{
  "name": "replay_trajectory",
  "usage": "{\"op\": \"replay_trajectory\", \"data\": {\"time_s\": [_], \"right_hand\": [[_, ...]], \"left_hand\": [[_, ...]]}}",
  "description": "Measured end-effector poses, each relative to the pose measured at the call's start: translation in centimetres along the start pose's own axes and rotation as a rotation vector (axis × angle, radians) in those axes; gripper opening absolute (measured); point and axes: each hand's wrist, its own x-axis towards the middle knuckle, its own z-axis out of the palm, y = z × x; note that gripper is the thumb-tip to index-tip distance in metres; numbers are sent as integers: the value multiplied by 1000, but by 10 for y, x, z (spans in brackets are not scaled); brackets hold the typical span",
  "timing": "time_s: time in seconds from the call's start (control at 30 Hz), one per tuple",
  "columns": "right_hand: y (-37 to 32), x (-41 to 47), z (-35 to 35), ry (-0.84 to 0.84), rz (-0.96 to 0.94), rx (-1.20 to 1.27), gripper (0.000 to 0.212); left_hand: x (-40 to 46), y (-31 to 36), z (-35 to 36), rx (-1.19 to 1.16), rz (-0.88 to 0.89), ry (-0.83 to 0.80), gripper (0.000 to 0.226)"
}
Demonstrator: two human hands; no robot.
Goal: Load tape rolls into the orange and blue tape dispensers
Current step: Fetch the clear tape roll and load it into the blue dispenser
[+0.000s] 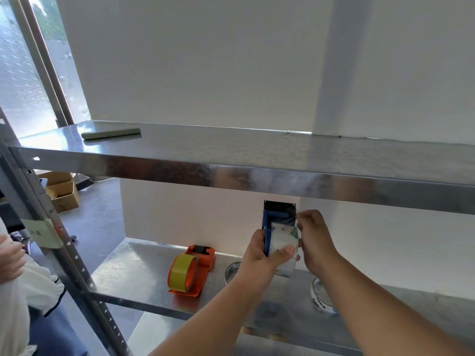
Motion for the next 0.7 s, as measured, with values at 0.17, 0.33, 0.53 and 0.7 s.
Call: {"op": "replay_trajectory", "data": {"time_s": [0.17,0.33,0.53,0.7], "right_hand": [[1,-11,8,-168,-19,90,17],[-6,-13,6,-303,-89,-66,17],[-10,-18,8,-331,-123,-125,16],[-6,-22,8,-376,-176,-242,15]], "left_hand": [[-7,-3,-12,-2,1,10,37],[-8,-10,-26,-29,-45,-37,42],[-3,-4,-34,-295,-248,-83,59],[5,2,-34,-318,-451,-1,48]]}}
